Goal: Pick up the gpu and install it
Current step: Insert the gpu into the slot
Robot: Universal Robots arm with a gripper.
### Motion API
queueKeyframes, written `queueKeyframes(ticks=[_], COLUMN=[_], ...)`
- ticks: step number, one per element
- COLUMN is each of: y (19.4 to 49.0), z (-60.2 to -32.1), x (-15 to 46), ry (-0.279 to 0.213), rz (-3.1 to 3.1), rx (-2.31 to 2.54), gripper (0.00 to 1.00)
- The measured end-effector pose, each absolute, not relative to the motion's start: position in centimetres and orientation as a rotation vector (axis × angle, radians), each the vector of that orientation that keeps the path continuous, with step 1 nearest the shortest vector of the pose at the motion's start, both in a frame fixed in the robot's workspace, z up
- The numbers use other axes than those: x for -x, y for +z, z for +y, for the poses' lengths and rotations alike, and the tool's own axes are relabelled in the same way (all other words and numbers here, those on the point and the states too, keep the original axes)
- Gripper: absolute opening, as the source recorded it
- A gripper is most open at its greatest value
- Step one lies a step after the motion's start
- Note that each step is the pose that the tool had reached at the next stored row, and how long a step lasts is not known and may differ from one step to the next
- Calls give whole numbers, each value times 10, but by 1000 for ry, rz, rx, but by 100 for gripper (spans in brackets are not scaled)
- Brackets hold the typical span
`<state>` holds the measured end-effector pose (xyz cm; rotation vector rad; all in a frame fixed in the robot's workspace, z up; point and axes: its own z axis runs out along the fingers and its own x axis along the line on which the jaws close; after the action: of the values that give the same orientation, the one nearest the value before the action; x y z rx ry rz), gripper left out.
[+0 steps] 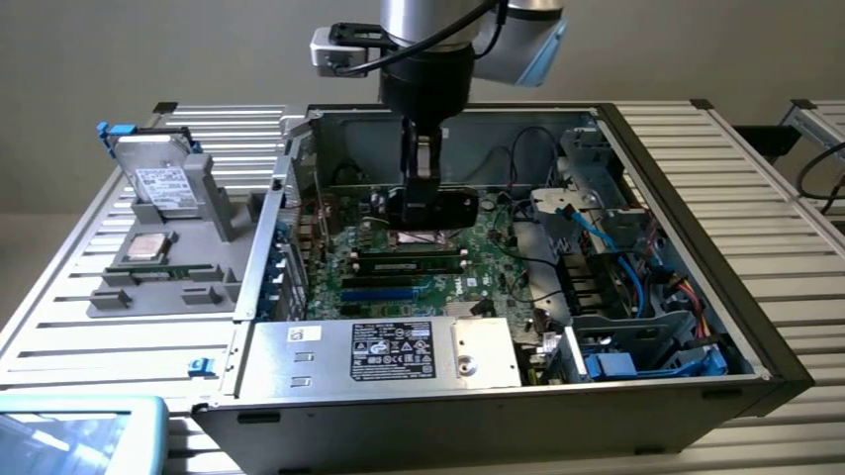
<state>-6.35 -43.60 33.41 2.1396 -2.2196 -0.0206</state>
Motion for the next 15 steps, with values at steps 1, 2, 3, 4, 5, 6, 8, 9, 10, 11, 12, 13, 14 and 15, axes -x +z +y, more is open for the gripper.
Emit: queueKeyframes(ticks=[1,2,3,4,5,6,8,9,10,11,12,13,14,15], y=[333,332,331,330,329,328,324,322,321,319,317,315,314,313], z=[-436,-436,-436,-437,-438,-439,-442,-443,-445,-446,-447,-448,-448,-449], x=[65,67,68,69,70,70,70,70,71,71,72,73,74,74], ry=[-19,-18,-18,-18,-17,-18,-17,-17,-18,-18,-18,-18,-18,-19], rz=[-2219,-2218,-2218,-2217,-2216,-2215,-2212,-2210,-2209,-2208,-2207,-2206,-2206,-2206], rx=[-2139,-2139,-2139,-2139,-2140,-2142,-2145,-2147,-2149,-2150,-2151,-2152,-2152,-2153], gripper=[29,29,29,29,29,29,29,29,29,29,29,29,29,29])
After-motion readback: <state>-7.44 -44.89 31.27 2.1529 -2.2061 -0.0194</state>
